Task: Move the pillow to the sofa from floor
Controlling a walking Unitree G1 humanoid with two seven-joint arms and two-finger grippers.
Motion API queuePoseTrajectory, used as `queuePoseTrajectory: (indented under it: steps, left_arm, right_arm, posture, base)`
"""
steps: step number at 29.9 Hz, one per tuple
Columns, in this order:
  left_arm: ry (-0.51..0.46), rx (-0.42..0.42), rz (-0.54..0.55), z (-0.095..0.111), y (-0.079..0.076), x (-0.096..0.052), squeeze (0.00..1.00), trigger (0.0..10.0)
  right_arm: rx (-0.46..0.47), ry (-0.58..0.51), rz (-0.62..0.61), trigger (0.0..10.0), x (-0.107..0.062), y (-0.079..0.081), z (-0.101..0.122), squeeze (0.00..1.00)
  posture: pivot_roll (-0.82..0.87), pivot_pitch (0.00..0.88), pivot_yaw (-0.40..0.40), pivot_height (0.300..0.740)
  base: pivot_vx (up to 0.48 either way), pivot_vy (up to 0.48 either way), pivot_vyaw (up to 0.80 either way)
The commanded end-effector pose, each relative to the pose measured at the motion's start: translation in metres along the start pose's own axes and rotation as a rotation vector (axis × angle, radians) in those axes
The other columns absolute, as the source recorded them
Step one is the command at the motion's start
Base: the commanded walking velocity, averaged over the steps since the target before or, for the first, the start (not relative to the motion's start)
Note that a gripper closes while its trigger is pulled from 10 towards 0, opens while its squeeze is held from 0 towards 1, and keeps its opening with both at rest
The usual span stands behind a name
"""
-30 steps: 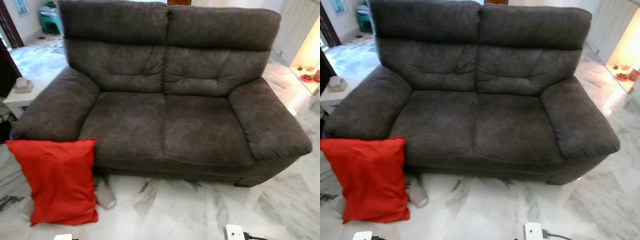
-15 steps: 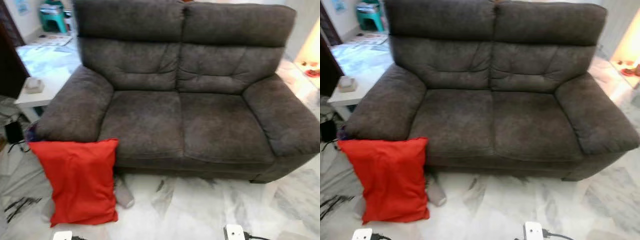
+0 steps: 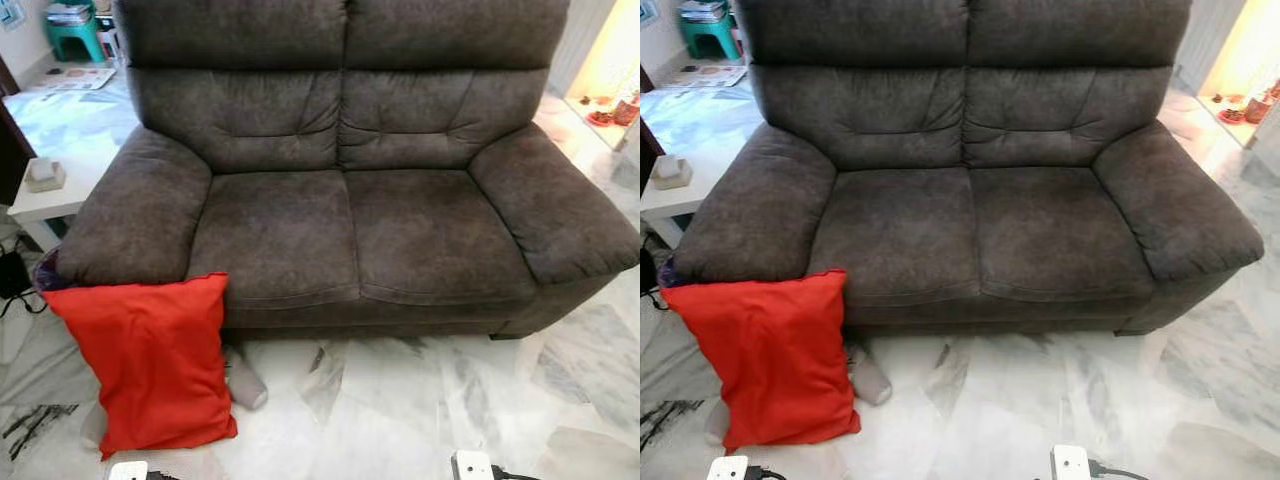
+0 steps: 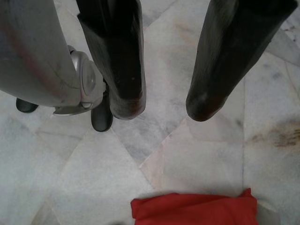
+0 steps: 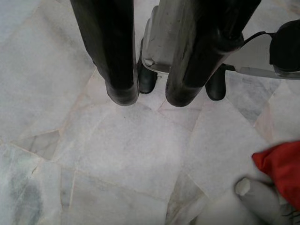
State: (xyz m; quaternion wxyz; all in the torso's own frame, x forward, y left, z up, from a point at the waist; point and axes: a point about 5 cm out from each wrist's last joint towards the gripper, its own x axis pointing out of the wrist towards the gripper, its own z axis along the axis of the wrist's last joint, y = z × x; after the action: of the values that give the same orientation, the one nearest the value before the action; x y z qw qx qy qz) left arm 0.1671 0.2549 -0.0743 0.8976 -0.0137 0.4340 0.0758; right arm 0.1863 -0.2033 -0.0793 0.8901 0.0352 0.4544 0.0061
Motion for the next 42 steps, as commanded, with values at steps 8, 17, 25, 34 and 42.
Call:
queuePoseTrajectory:
  steps: [8, 17, 25, 34, 42]
  left_arm:
    - [0.036, 0.006, 0.005, -0.0091, 0.0014, -0.002, 0.0, 10.0]
    - [0.035, 0.004, 0.006, -0.0089, 0.0012, -0.0019, 0.0, 10.0]
    - [0.036, 0.005, 0.009, -0.0089, 0.0014, -0.0019, 0.0, 10.0]
    - [0.035, 0.006, 0.008, -0.009, 0.0012, -0.0019, 0.0, 10.0]
    - [0.044, 0.04, 0.026, -0.0088, 0.003, -0.0019, 0.0, 10.0]
  right_arm:
    - [-0.004, 0.018, -0.003, 10.0, -0.0008, -0.0014, -0.004, 0.0]
    - [-0.008, 0.02, -0.003, 10.0, -0.0008, -0.0016, -0.0039, 0.0]
    - [-0.01, 0.02, -0.003, 10.0, -0.0008, -0.0016, -0.0038, 0.0]
    - [-0.012, 0.021, -0.003, 10.0, -0.0009, -0.0019, -0.0039, 0.0]
    - [-0.051, 0.029, -0.002, 10.0, -0.0008, -0.002, -0.0034, 0.0]
  posture:
    - [0.07, 0.14, 0.009, 0.74]
    - [0.08, 0.141, 0.008, 0.74]
    - [0.08, 0.141, 0.008, 0.74]
    - [0.08, 0.14, 0.006, 0.74]
    - [0.08, 0.14, 0.007, 0.74]
  base:
    - [0.0, 0.0, 0.0]
    - [0.237, 0.0, 0.0]
    - [0.323, 0.0, 0.0]
    - [0.322, 0.0, 0.0]
    - [0.192, 0.0, 0.0]
